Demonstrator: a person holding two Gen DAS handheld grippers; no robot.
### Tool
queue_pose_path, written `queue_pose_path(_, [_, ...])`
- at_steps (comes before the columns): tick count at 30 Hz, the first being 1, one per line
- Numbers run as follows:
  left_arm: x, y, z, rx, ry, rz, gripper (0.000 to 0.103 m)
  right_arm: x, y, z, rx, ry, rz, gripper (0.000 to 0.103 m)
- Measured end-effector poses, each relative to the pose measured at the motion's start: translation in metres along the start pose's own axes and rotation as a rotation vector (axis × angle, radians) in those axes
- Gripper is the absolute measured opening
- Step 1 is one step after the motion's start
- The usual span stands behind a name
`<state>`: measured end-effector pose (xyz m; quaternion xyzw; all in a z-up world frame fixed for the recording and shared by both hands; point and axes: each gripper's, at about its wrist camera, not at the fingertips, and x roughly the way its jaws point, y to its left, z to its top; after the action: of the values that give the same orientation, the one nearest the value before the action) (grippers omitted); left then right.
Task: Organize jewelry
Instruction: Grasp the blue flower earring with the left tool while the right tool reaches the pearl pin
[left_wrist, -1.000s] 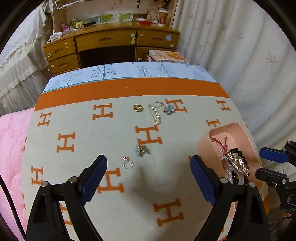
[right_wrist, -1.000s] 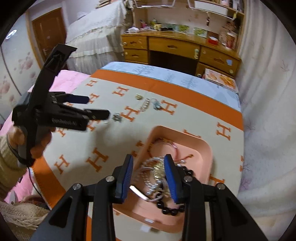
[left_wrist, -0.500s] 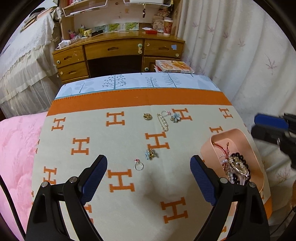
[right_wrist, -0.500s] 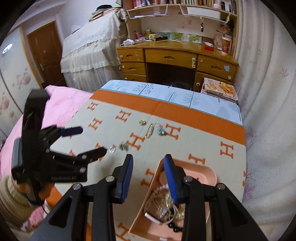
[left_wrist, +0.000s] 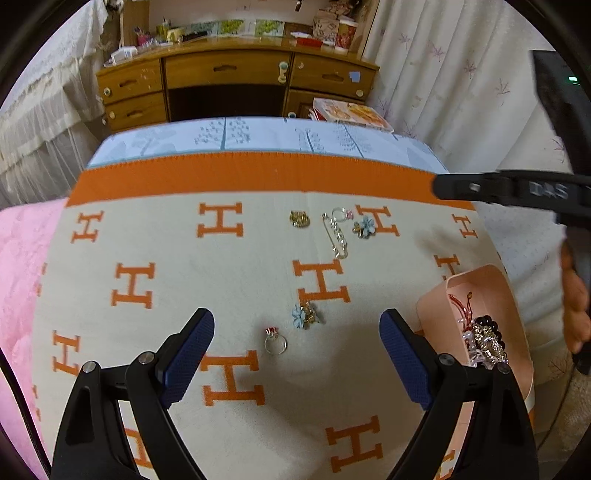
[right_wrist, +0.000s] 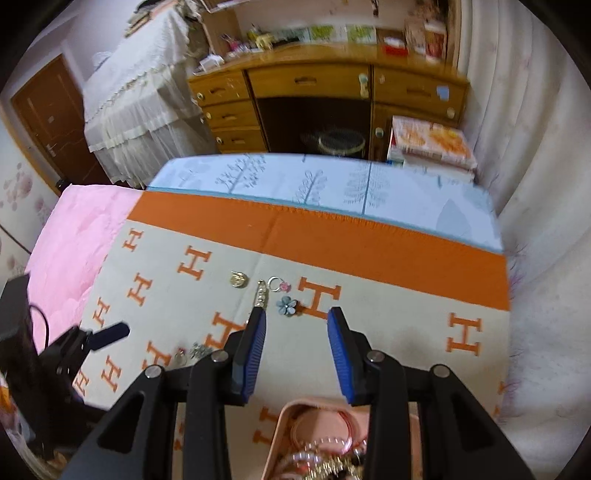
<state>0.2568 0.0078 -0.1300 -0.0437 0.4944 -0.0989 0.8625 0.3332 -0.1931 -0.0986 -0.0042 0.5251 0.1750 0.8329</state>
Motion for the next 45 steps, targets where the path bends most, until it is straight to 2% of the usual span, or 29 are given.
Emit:
queue_pose_path(8, [0.017,0.013,0.000,-0.031,0.038,-0.042,0.090,0.055,-0.012,0.002,0.050,0.082,0.026,0.035])
queue_pose_path(17, [0.030,0.016,0.002,-0.046,0.075,-0.028,0.090,0.071,-0.007,0.004,0.053,0.109,0.083,0.035])
queue_pose_path(19, [0.034,0.018,0.005,-0.066,0.088,-0.032,0.087,0.074,-0.003,0.004,0.048,0.113,0.085,0.035])
queue_pose_path(20, [0.036,0.019,0.006,-0.076,0.098,-0.036,0.082,0.077,-0.002,0.004,0.045,0.116,0.075,0.035])
queue_pose_path(23, [0.041,0.023,0.010,-0.114,0.124,-0.056,0.080,0.088,0.002,0.003,0.041,0.145,0.044,0.034])
queue_pose_path(25, [0.042,0.023,0.014,-0.128,0.127,-0.055,0.079,0.090,0.002,0.000,0.035,0.139,0.038,0.020])
queue_pose_path(29, [0.042,0.016,0.018,-0.107,0.138,-0.043,0.074,0.087,0.001,-0.004,0.031,0.126,0.038,0.020])
queue_pose_path(31, [0.042,0.011,0.019,-0.084,0.146,-0.027,0.070,0.084,-0.001,-0.007,0.045,0.126,0.053,0.020])
queue_pose_path(36, [0.050,0.001,0.022,-0.038,0.177,0.005,0.042,0.064,-0.012,-0.019,0.087,0.096,0.120,0.020])
queue_pose_path(45, [0.061,-0.006,0.025,-0.018,0.211,0.063,0.025,0.009,-0.012,-0.052,0.085,0.001,0.201,0.020])
